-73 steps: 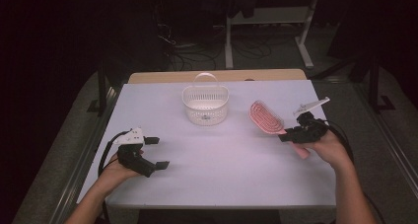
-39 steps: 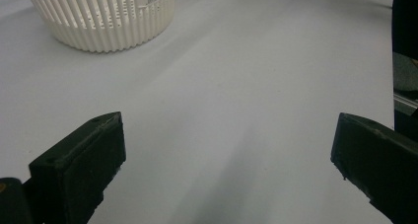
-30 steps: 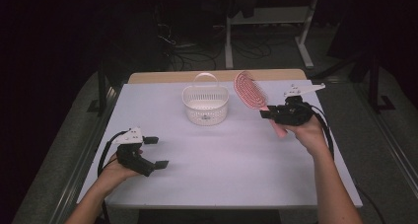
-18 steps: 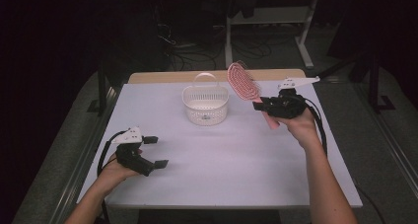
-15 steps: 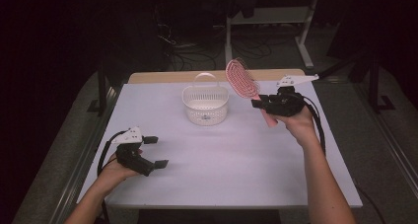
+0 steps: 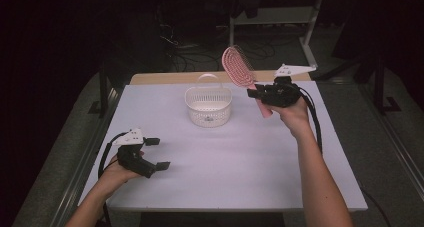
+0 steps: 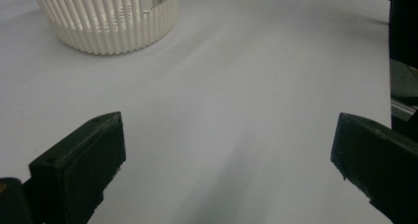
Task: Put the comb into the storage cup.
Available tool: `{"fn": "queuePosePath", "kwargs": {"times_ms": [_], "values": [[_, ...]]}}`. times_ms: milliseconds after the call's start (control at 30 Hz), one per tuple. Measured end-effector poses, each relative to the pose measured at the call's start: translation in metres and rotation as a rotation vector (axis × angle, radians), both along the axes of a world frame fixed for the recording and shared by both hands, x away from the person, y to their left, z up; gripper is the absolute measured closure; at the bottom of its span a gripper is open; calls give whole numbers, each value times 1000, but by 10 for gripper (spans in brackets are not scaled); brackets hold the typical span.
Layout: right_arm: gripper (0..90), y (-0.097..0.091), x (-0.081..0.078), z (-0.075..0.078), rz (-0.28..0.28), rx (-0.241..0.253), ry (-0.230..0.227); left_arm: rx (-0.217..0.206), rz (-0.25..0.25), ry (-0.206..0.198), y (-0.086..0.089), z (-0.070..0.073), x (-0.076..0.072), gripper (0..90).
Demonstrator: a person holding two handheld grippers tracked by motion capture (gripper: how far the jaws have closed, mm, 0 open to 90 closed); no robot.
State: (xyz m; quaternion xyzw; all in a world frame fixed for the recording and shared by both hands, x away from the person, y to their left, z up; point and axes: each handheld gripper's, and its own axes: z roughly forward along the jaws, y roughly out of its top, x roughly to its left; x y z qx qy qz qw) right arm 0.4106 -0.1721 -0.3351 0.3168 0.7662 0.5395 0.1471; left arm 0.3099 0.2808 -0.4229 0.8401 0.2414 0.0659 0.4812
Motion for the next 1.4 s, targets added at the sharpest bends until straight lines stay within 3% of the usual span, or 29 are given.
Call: {"fn": "queuePosePath", "kwargs": {"times_ms": [933, 1400], "values": [[687, 60, 41, 12, 27, 45, -55, -11, -3, 0, 1, 0, 0, 0], [687, 95, 65, 5, 27, 36, -59, -21, 1, 1, 2, 1, 0, 1]]}}
